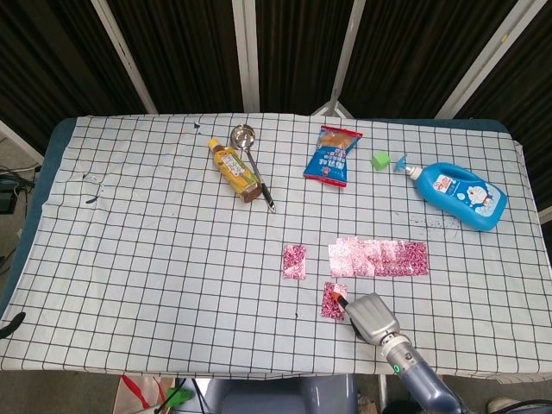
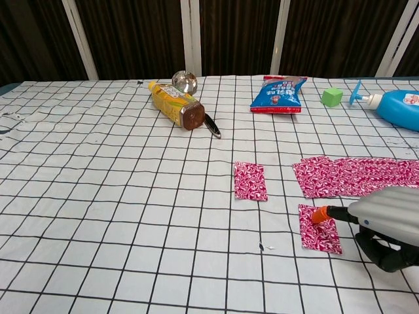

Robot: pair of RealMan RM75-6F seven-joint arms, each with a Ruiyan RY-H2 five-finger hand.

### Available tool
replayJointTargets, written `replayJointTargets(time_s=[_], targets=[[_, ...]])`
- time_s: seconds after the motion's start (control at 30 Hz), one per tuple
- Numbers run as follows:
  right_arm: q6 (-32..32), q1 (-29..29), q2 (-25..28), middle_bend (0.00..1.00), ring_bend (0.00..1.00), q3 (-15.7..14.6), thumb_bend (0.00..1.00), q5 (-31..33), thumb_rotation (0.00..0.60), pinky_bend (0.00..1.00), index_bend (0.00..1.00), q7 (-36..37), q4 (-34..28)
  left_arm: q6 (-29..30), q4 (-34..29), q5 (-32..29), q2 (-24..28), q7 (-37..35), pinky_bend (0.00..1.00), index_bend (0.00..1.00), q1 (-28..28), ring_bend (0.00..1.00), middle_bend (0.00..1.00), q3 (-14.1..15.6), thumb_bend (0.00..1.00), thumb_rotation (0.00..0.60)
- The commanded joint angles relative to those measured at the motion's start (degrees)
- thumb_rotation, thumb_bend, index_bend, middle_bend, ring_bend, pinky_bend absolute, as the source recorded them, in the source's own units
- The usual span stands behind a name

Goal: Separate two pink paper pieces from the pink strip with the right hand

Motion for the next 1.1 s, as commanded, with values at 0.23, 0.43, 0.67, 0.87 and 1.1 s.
replayJointTargets(time_s=[0.23,0.43,0.67,0.87,1.1], targets=[[1.08,-0.82,0.47,0.85,0.86,1.51,0.84,-3.19,0.600,0.63,0.16,1.81,-0.44,-0.18,-0.08,-0.05,-0.14,0.44,0.08,0.16,-0.10,0.00,0.03,0.03,0.28,0.600],[5.68,-2.49,0.20,0.65,0.71,4.92,0.84,-8.81,0.600,0.56,0.16,6.83,-0.53,0.03,-0.07,0.00,-0.11,0.41,0.08,0.16,0.01,0.00,0.03,0.05,0.28,0.600],[13.62,-7.57,7.80,0.21,0.30,7.22,0.78,-15.63,0.600,0.28,0.05,20.67,-1.69,0.30,0.08,-0.39,0.35,-0.85,0.08,0.16,0.24,0.00,0.03,-0.17,0.28,0.600],[21.31,-14.32,17.05,0.14,0.24,3.83,0.63,-22.53,0.600,0.22,0.05,29.19,-0.99,0.39,0.05,0.34,0.40,-1.13,0.08,0.16,0.28,0.00,0.03,0.11,0.28,0.600],[31.46,-23.45,20.08,0.12,0.22,-0.26,0.55,-29.17,0.600,0.21,0.03,33.53,6.33,1.04,-0.15,0.96,0.35,-0.57,0.08,0.16,0.77,0.00,0.03,0.57,0.28,0.600]])
